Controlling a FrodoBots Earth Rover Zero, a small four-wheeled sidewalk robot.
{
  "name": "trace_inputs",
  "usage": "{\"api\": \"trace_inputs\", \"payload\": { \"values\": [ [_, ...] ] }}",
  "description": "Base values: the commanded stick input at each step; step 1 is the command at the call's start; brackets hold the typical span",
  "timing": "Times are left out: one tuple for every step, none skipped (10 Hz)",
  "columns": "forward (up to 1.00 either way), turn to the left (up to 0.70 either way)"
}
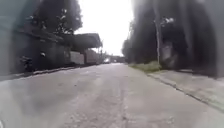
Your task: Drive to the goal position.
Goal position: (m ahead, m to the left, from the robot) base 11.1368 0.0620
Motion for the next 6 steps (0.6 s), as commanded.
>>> {"api": "trace_inputs", "payload": {
  "values": [
    [0.70, 0.00],
    [0.70, 0.00],
    [0.70, 0.00],
    [0.70, 0.00],
    [0.70, 0.00],
    [0.70, 0.00]
  ]
}}
